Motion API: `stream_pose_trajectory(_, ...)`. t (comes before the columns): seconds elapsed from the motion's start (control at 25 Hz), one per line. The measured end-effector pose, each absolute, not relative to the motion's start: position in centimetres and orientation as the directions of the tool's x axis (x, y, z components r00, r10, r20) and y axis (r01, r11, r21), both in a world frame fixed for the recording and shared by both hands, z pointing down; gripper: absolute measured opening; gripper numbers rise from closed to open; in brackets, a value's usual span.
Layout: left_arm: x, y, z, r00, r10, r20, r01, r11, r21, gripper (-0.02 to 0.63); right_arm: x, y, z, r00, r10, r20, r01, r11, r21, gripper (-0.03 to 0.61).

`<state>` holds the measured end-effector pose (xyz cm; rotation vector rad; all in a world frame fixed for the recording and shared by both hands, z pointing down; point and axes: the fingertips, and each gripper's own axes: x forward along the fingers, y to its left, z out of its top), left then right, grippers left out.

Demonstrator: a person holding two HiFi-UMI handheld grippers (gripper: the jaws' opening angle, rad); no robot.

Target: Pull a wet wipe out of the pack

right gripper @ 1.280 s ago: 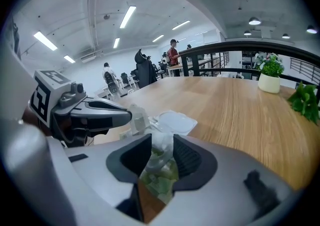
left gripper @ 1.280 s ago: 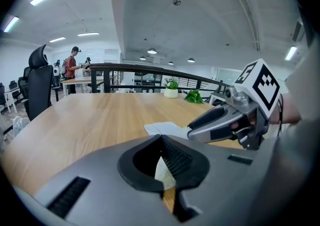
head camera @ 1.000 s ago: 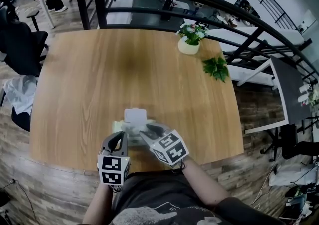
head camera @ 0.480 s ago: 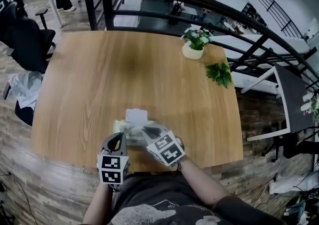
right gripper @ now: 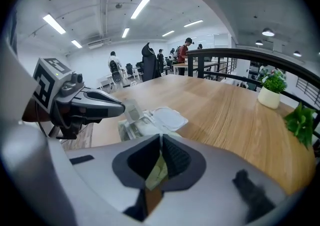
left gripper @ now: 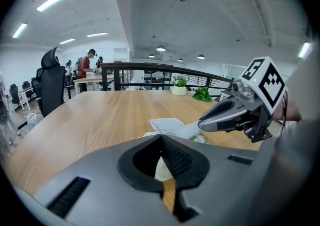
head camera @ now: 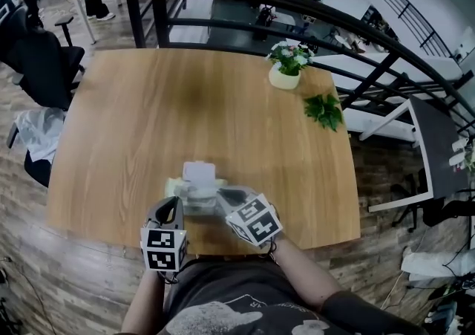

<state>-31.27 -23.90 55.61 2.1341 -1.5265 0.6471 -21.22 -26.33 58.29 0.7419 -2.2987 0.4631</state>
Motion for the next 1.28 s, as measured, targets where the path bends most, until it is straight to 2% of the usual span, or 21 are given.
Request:
stream_pose_trajectory(0.68,-30.3,-23.2,55.1,0.172,-0.77,0.614,-0.981,-0.194,0.031,0.014,-14.6,-26.3,55.5,-0.659,-0.44,0.61,-0.647,0.745,-0.162,0.032)
stream_pose_trajectory(0.96,-29.6,-22.8,54.0,0.134,-0.795,0.592,-0.989,-0.146,0.027,0.015,-13.0,-25.7,53.1,-0.746,-0.431,0.508,-0.6,0.766,-0.232,0.032)
stream_pose_trajectory(1.28,-27.8,-21.6,50.9,0.117,-0.843,0.524,-0.993,-0.101,0.059,0.017,-11.2,-25.3,49.7,-0.781,-0.441,0.442,-0.565,0.8,-0.201,0.032)
